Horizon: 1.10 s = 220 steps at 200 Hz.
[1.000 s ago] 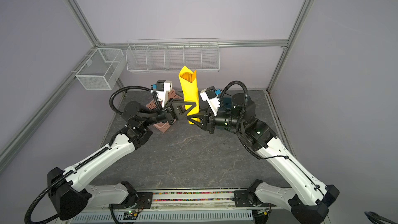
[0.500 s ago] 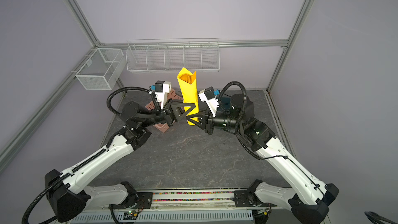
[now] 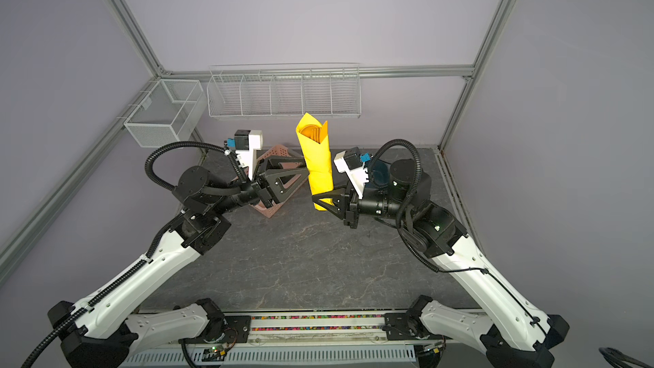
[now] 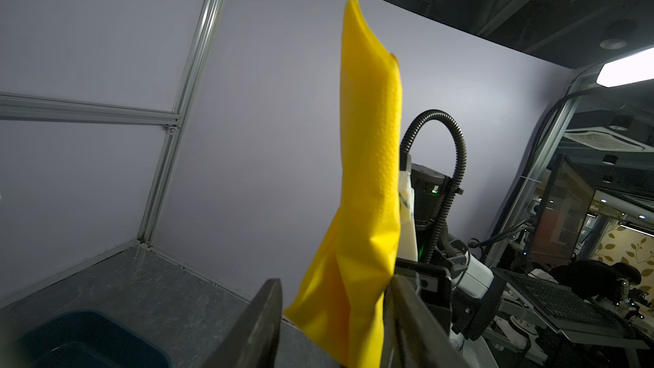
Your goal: Place the utensils on the paper napkin and roll it up
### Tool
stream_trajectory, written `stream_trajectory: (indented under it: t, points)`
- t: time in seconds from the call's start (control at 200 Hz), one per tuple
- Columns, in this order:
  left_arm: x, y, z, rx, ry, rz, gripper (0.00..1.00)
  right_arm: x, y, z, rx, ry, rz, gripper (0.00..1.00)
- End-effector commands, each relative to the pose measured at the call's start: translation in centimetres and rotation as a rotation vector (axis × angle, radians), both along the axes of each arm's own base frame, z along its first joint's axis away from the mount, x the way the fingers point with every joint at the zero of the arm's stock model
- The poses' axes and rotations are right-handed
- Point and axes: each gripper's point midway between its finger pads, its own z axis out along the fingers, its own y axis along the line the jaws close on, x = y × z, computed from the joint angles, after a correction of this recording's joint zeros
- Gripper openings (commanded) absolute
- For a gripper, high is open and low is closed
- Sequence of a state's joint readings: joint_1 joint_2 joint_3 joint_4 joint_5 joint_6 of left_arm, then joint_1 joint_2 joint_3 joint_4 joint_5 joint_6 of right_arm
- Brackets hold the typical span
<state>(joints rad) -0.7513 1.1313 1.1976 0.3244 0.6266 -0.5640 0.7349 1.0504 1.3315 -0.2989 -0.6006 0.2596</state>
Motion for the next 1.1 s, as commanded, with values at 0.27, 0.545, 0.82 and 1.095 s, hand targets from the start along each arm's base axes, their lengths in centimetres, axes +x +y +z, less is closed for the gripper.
stream_trajectory:
  t: [0.27,0.545,0.82,1.095]
  points:
    - [-3.1,-0.3,1.7,0.063,-0.070,-0.161,0.66,-2.3,0.0,1.1,0.048,-0.058,0.116,0.13]
    - [-2.5,-1.6,1.1,0.095,-0.038,-0.194,0.74,-2.9,0.2,1.2,0.057,-0.059,0.159,0.13]
    - [-4.6,-3.1,0.8,0.100,-0.061,-0.329,0.72,-2.8,0.5,0.8,0.045,-0.046,0.159,0.13]
    - [-5.8,-2.3,1.7,0.048,-0.099,-0.367,0.61,-2.0,0.3,0.1,0.012,-0.040,0.103,0.13]
